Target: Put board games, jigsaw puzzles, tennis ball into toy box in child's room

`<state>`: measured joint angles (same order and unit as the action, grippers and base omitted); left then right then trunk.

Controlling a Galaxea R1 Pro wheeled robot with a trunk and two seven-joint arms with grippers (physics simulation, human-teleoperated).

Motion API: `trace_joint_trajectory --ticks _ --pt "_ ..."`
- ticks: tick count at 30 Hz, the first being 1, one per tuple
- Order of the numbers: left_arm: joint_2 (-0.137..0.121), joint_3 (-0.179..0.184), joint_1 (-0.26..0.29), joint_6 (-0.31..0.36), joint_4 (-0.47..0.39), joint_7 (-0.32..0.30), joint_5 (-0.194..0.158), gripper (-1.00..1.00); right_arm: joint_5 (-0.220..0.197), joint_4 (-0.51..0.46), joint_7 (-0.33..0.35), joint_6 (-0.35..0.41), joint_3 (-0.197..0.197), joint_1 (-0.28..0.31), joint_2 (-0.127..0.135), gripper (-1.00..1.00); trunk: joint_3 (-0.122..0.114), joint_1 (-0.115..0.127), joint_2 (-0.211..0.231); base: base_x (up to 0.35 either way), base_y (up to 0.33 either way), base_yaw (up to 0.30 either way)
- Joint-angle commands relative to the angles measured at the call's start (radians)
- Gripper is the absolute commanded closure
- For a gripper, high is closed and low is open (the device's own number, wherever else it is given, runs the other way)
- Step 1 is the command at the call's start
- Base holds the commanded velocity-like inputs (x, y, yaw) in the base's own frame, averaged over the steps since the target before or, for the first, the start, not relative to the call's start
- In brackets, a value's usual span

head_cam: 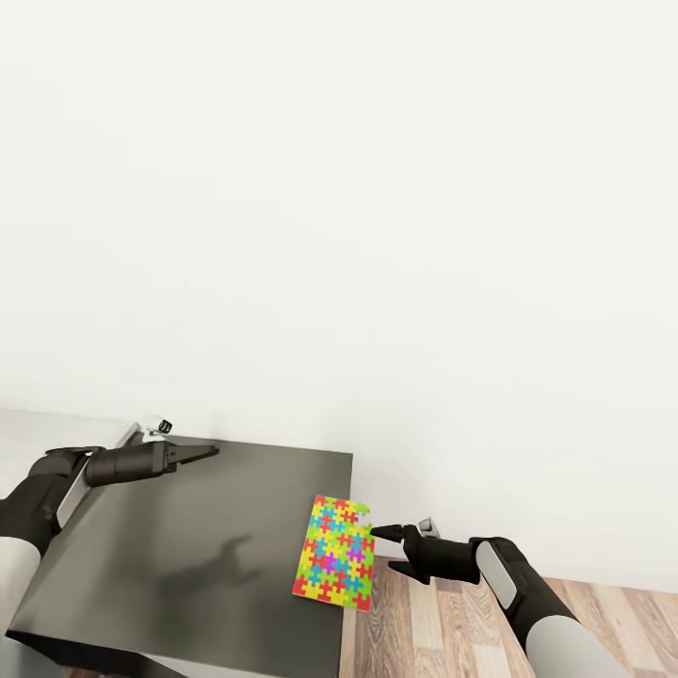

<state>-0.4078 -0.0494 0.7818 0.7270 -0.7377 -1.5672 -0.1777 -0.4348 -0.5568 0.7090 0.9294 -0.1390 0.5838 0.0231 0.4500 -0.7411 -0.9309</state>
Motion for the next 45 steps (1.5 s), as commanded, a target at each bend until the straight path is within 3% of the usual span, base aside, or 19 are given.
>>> trace_joint_trajectory --ticks 1,45 --pt "0.0 0.0 0.001 0.011 0.0 -0.004 0.0 -1.0 0.004 0.0 0.004 0.005 -0.004 0.001 0.0 -1.0 0.001 0.0 -0.001 0.0 0.0 0.0" --pt "0.0 -0.001 0.001 0.02 0.0 -0.004 0.0 -1.0 0.005 0.0 0.004 -0.007 -0.003 0.001 -0.001 -1.0 0.001 0.0 -0.001 0.0 0.027 0.0"
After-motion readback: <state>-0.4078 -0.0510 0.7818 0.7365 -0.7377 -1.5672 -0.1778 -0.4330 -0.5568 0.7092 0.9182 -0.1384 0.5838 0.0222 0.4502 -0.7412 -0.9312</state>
